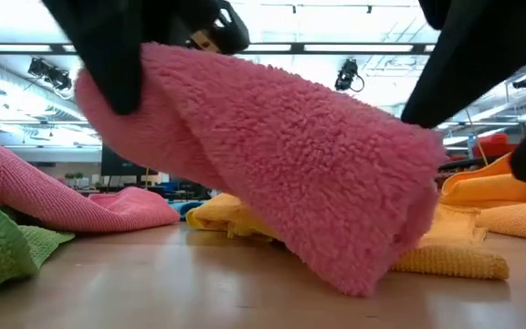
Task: Fold microfiber towels
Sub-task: Fold the top pink microfiber cloth
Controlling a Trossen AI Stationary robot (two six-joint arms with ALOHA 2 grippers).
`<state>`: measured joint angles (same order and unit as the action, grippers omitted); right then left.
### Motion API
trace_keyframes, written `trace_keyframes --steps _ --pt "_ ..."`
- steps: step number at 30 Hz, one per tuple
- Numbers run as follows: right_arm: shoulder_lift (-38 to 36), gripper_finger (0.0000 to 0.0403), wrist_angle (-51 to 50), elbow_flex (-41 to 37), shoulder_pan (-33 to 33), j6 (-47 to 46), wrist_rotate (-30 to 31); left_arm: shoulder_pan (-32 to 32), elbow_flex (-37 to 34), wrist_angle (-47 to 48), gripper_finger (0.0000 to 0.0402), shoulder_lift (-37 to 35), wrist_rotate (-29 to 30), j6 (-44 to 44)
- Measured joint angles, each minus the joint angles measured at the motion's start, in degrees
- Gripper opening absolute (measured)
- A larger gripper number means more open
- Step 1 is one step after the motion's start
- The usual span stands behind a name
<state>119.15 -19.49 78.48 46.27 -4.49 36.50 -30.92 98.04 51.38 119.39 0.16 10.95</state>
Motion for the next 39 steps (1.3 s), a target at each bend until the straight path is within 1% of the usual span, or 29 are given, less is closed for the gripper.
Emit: trace_keyframes --steps 2,4,6,11,20,24,29,31,34,39 --pt "0.0 0.0186 0.1 0.0 -0.8 0.3 -2.5 -0.6 -0.1 0.1 0.0057 0.5 -0.5 3.0" --pt "0.0 0.0186 0.3 0.0 -1.4 1.2 -5.2 -1.1 0.0 -1.3 0.0053 1.3 -2.8 5.9" --pt "0.0 0.0186 1.7 -0.1 -2.0 2.4 -6.8 -1.9 0.0 -0.8 0.0050 2.0 -3.8 8.2" --pt "0.0 0.0186 4.3 -0.1 -1.8 4.3 -7.2 -3.5 0.0 -1.3 0.0053 2.5 -3.9 10.6" --pt "0.3 0.0186 10.0 -0.1 -1.1 4.5 -7.2 -4.8 0.0 -3.5 0.0085 2.5 -4.0 16.9" --pt "2.4 0.0192 11.4 -0.1 -1.1 4.3 -7.9 -4.8 0.0 -3.5 0.0098 2.5 -4.0 18.1" --pt "3.1 0.0215 12.1 -0.1 -1.1 5.5 -7.1 -5.0 0.0 -3.3 0.0102 3.1 -3.9 17.9" --pt "3.1 0.0223 12.0 -0.1 -0.8 7.8 -6.0 -5.0 -0.1 -3.6 0.0101 3.8 -3.9 16.7" --pt "3.1 0.0232 13.0 -0.1 -0.8 11.7 -6.1 -5.0 0.0 -3.5 0.0099 4.8 -3.9 15.4" --pt "3.1 0.0232 14.2 -0.1 -1.3 17.0 -6.8 -5.0 0.0 -3.4 0.0101 5.0 -4.1 14.9"
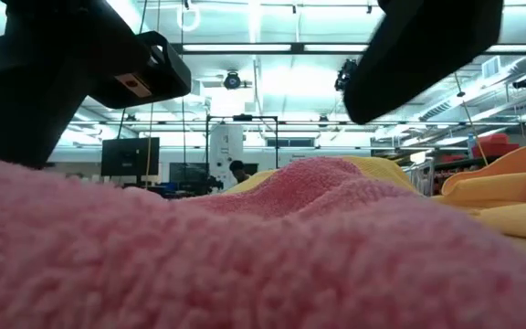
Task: Fold microfiber towels
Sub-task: Fold the top pink microfiber cloth
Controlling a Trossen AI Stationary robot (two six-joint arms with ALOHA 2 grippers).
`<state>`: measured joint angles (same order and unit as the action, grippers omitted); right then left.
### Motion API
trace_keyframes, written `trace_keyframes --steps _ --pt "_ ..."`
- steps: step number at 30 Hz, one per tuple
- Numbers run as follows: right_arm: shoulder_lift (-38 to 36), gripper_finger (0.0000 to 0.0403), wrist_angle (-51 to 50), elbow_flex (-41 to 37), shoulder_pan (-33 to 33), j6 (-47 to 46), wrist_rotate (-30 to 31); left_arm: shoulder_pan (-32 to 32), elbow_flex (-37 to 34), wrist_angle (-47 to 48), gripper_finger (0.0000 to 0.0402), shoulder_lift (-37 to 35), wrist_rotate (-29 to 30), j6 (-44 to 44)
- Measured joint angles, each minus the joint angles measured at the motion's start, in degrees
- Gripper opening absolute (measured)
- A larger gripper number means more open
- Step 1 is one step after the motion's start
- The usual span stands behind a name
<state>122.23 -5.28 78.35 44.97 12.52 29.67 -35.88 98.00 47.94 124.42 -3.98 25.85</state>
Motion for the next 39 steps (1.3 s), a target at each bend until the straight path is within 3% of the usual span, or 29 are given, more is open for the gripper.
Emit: trace_keyframes --steps 6,15,22,32,39 --pt "0.0 0.0216 4.9 -2.9 -2.7 3.7 -5.7 0.1 0.0 0.8 0.0093 -1.0 -2.1 -1.0" --pt "-0.1 0.0185 8.8 -7.5 -4.3 5.2 -6.6 0.1 0.0 1.5 0.0095 -1.5 -2.1 -1.1" --pt "-3.8 0.0176 4.0 -7.6 -3.5 -4.6 -6.1 1.1 1.2 2.2 0.0087 -1.6 -2.2 -2.9" --pt "-11.7 0.0179 -13.6 -7.6 -6.1 -35.2 -5.9 1.2 2.0 3.6 0.0093 -1.6 -2.2 0.4" --pt "-11.2 0.0180 -6.5 -13.1 -10.9 -38.2 -13.7 0.8 2.0 4.2 0.0087 -1.6 -2.1 1.6"
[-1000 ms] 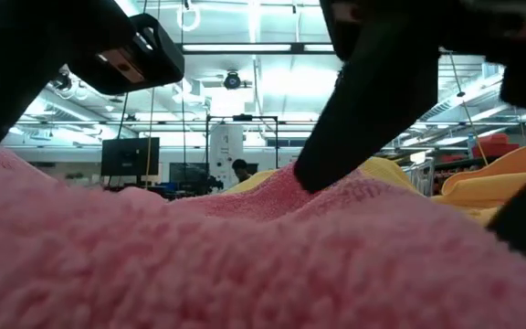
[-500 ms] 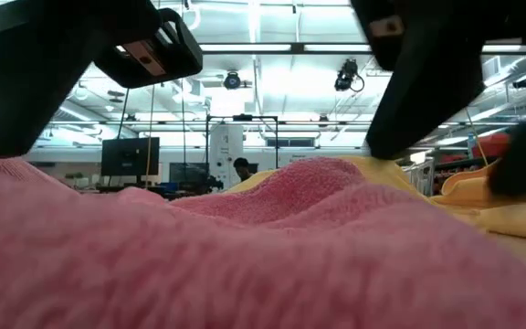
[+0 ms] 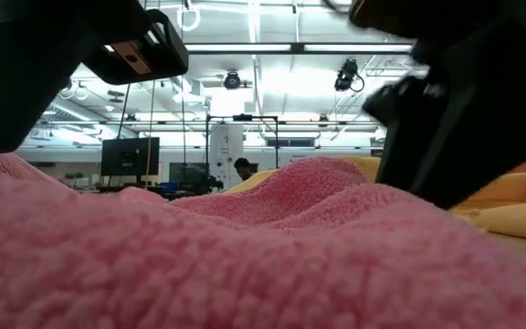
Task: Fold microfiber towels
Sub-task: Fold the top pink microfiber cloth
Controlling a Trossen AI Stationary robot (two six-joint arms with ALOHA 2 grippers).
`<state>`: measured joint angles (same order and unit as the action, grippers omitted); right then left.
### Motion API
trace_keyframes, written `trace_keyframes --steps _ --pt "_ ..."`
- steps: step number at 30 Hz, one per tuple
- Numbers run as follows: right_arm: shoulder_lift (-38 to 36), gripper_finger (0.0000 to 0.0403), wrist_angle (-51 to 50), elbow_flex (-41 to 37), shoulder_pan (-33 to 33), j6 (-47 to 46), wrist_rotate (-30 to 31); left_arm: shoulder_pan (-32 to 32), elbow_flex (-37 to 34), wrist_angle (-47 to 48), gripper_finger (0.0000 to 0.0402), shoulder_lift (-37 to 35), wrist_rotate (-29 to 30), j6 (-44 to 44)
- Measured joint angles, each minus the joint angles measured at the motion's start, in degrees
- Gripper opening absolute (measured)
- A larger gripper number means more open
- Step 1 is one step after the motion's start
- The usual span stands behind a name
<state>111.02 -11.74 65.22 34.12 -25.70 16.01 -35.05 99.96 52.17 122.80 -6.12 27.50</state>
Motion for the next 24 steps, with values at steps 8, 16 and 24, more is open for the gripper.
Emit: trace_keyframes --steps 8,16,24 --pt "0.0 0.0180 14.9 -4.9 -4.9 0.1 -9.4 0.0 0.0 0.1 0.0089 0.0 0.0 0.3" --pt "0.0 0.0180 16.3 -4.2 -4.7 -0.3 -9.9 -0.1 0.0 0.3 0.0085 0.0 0.0 0.4" --pt "0.0 0.0180 17.5 -4.1 -6.0 -1.1 -7.5 0.0 0.0 0.3 0.0082 0.0 0.0 0.4"
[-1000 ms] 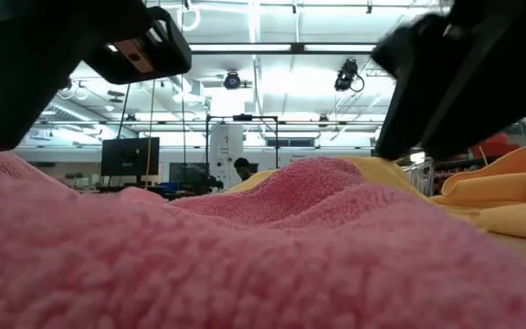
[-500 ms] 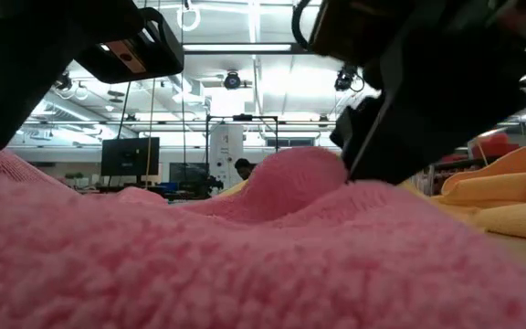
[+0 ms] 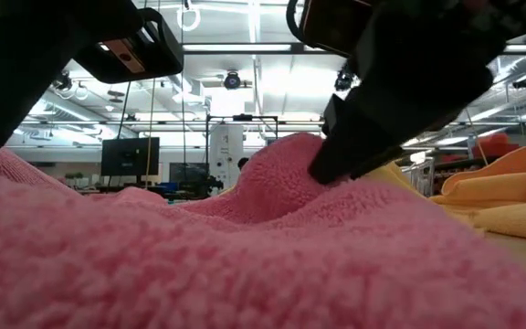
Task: Fold microfiber towels
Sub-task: Fold the top pink microfiber cloth
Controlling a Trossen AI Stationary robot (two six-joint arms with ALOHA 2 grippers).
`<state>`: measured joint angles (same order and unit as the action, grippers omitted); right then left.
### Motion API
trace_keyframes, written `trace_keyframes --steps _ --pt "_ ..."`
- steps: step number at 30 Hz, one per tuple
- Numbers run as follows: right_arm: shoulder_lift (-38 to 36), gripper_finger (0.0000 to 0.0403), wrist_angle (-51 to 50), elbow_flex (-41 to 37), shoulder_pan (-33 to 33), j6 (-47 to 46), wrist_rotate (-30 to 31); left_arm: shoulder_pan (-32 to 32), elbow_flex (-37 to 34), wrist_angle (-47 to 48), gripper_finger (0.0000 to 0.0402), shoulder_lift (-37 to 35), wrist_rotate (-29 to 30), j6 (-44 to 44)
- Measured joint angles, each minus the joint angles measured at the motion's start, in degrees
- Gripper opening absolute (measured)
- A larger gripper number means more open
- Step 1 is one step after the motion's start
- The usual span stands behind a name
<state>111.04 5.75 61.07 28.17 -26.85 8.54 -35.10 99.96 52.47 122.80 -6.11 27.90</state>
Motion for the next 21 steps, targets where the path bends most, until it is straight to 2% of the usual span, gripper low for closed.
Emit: trace_keyframes --steps 3,6,13,16,21 --pt "0.0 0.0178 0.2 0.0 -0.3 0.6 1.8 0.0 0.0 0.0 0.0083 0.0 0.0 0.0" --pt "0.0 0.0155 0.2 0.0 -0.3 2.6 2.8 0.0 0.0 0.0 0.0080 0.0 0.8 0.0" --pt "0.0 0.0018 0.2 -0.1 0.5 7.4 2.7 0.2 0.0 1.6 0.0074 0.0 9.4 -2.0" --pt "-0.5 0.0011 -1.6 -0.1 1.0 9.3 2.2 0.5 0.0 4.1 0.0077 0.0 15.5 -2.1" --pt "-2.6 0.0010 -2.6 0.0 3.9 17.5 5.3 0.6 0.0 4.4 0.0087 0.0 25.8 -3.1"
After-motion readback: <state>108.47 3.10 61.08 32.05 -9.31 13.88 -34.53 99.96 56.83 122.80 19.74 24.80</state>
